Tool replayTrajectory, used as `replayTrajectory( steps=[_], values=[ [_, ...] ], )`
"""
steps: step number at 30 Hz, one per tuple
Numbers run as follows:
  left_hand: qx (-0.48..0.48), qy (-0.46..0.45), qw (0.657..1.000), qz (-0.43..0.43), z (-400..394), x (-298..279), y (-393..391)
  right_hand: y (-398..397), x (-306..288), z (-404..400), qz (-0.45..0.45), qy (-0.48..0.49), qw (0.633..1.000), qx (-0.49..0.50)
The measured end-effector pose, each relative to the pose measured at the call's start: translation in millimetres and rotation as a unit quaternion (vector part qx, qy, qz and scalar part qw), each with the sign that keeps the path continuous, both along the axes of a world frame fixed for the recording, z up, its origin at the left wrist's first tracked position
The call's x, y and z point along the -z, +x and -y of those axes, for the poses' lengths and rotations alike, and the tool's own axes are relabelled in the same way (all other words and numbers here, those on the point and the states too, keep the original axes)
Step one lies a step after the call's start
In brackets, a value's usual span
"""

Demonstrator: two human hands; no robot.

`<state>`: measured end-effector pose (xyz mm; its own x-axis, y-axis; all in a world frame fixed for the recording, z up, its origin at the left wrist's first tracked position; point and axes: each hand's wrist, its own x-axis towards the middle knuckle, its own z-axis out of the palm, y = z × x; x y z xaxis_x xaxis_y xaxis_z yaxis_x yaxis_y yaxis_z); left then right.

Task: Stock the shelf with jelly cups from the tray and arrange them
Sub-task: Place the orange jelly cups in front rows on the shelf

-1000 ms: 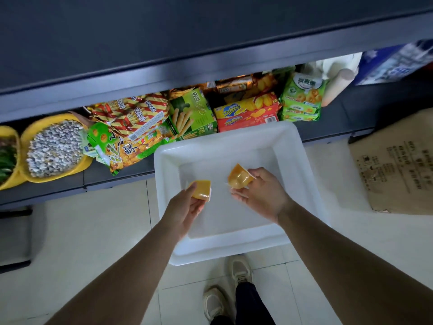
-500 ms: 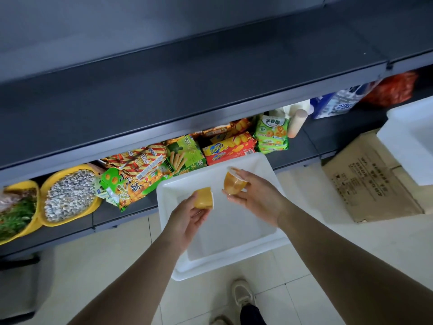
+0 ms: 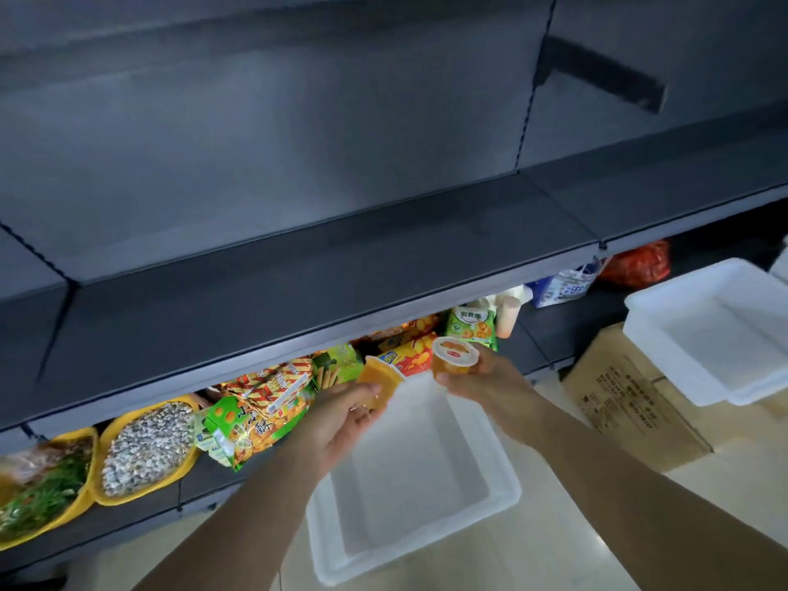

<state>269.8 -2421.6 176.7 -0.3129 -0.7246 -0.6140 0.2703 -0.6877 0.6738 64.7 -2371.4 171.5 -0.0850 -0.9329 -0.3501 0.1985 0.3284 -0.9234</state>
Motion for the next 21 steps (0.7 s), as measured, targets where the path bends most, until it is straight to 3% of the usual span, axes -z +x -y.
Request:
replayTrajectory(
  steps=[5,11,15,21],
  values=[
    [0.070,-0.137,0.988,0.023,7.4,-106.4,-43.6,-33.0,-106.4,5.9,-0.067,-0.069,0.991,0.089],
    [0.123,-0.289,0.947,0.069,29.2,-231.5,-117.5,-95.2,-250.1,18.5,-0.146,-0.167,0.969,0.110],
    [0.106,-0.402,0.897,0.148,46.4,-299.6,-184.8,-153.0,-322.4,30.2,-0.152,-0.234,0.948,0.154],
    [0.049,-0.482,0.856,0.180,82.5,-354.2,-309.8,-264.8,-375.0,74.4,-0.153,-0.264,0.925,0.229]
  ],
)
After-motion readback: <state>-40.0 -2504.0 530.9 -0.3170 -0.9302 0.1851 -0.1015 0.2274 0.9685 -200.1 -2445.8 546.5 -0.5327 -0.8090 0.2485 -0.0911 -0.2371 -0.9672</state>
